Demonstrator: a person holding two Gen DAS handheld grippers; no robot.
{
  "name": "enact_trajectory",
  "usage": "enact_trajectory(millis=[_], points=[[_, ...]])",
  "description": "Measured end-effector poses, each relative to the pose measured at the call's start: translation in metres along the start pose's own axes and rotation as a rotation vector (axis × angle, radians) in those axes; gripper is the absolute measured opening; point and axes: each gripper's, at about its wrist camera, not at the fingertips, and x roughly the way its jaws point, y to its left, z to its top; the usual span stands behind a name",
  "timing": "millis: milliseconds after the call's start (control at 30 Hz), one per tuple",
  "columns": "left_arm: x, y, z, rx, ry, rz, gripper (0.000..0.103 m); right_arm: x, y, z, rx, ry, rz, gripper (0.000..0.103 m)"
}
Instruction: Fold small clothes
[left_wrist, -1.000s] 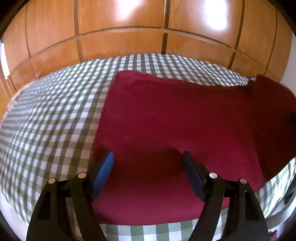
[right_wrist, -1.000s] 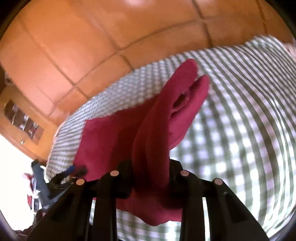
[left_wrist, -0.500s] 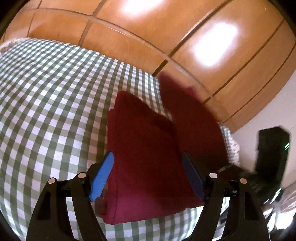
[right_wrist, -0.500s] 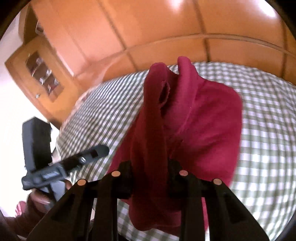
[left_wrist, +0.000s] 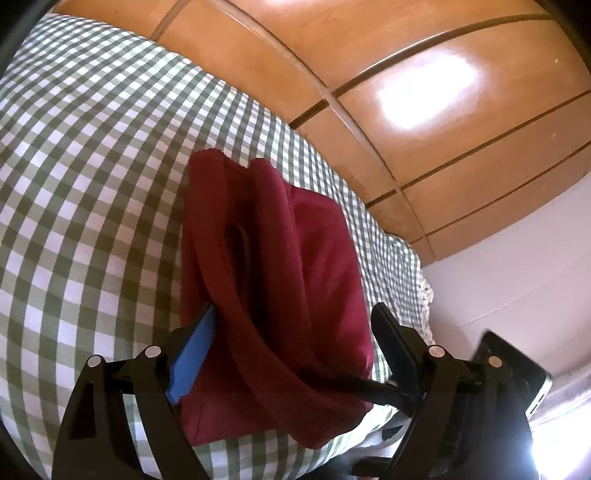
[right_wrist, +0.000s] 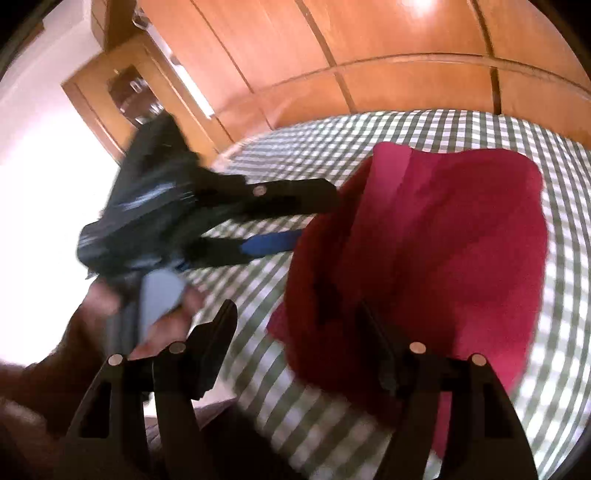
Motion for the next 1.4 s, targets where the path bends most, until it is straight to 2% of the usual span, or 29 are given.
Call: enact_trajectory(millis=[67, 233, 300, 400, 467, 533, 567, 600, 667, 700, 800, 933, 1033, 1100, 1267, 1400], points=[[0.000, 0.001, 0.001, -0.007, 0.017, 0.019, 0.083, -0.024, -0.012, -0.015, 0.001, -0.021, -0.066, 0.066], [0.000, -0.011, 0.006, 0.027, 0.045, 0.087, 0.083, -0.040, -0.039, -0.035, 0.054, -0.027, -0.211, 0.051], [0.005, -0.015, 0.006, 0.038, 0.055, 0.129, 0.083, -0.038, -0.042, -0.036, 0.062, -0.034, -0.220, 0.048], [0.009, -0.027, 0.002, 0.070, 0.065, 0.177, 0.083, -0.024, -0.035, -0.037, 0.038, -0.009, -0.240, 0.048], [0.012, -0.036, -0.004, 0.114, 0.071, 0.241, 0.083, -0.006, -0.023, -0.030, 0.016, -0.005, -0.253, 0.049], [0.017, -0.042, -0.013, 0.196, 0.069, 0.361, 0.086, -0.001, -0.019, -0.029, 0.006, -0.002, -0.257, 0.061], [0.020, -0.041, -0.017, 0.231, 0.065, 0.421, 0.086, 0.002, -0.018, -0.029, 0.006, 0.001, -0.259, 0.062], [0.021, -0.034, -0.022, 0.261, 0.065, 0.486, 0.086, 0.008, -0.020, -0.033, -0.004, 0.013, -0.283, 0.062], [0.019, -0.014, -0.028, 0.268, 0.061, 0.564, 0.087, 0.014, -0.024, -0.041, -0.027, 0.029, -0.323, 0.062], [0.016, 0.000, -0.030, 0.252, 0.056, 0.571, 0.090, 0.019, -0.030, -0.047, -0.020, 0.040, -0.331, 0.062], [0.007, 0.038, -0.037, 0.117, 0.070, 0.448, 0.090, 0.021, -0.047, -0.062, 0.019, 0.037, -0.310, 0.062], [-0.009, 0.039, -0.042, 0.105, 0.009, 0.389, 0.089, 0.016, -0.052, -0.055, 0.030, 0.055, -0.290, 0.063], [-0.030, 0.029, -0.040, 0.157, -0.051, 0.411, 0.089, 0.000, -0.056, -0.047, 0.047, 0.067, -0.221, 0.071], [-0.038, 0.018, -0.035, 0.199, -0.091, 0.430, 0.089, -0.016, -0.062, -0.038, 0.088, 0.038, -0.187, 0.076], [-0.029, -0.013, -0.026, 0.306, -0.125, 0.491, 0.089, -0.042, -0.088, -0.010, 0.208, -0.061, -0.149, 0.084], [-0.022, -0.028, -0.026, 0.375, -0.135, 0.531, 0.089, -0.038, -0.125, 0.009, 0.329, -0.082, -0.144, 0.085]])
